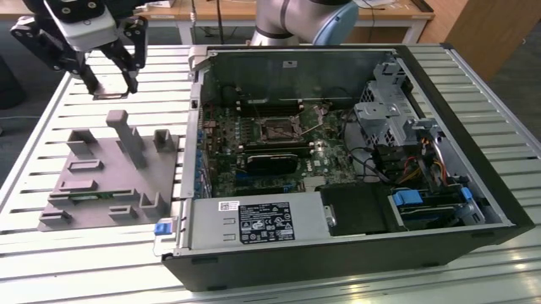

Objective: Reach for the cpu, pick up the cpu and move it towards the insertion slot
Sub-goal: 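Pick up the cpu and move it towards the insertion slot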

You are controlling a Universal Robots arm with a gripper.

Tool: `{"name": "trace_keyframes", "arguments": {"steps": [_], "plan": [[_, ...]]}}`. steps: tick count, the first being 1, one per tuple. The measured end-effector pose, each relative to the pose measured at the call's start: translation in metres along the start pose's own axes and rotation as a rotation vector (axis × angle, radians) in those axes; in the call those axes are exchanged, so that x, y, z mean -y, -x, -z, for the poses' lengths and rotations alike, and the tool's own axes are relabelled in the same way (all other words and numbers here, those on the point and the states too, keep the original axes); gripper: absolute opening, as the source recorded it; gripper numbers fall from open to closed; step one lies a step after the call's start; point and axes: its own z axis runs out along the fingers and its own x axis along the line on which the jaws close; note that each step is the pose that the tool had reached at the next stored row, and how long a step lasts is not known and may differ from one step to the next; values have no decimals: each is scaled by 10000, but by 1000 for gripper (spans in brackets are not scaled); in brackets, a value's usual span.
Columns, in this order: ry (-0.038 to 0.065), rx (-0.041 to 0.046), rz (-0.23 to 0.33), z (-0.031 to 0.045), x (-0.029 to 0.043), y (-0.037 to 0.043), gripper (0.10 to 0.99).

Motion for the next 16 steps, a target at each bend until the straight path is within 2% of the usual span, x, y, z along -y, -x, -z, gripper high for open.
{"name": "trace_keyframes", "arguments": {"steps": [16], "plan": [[-1,1,0,1,-1,654,545]]}}
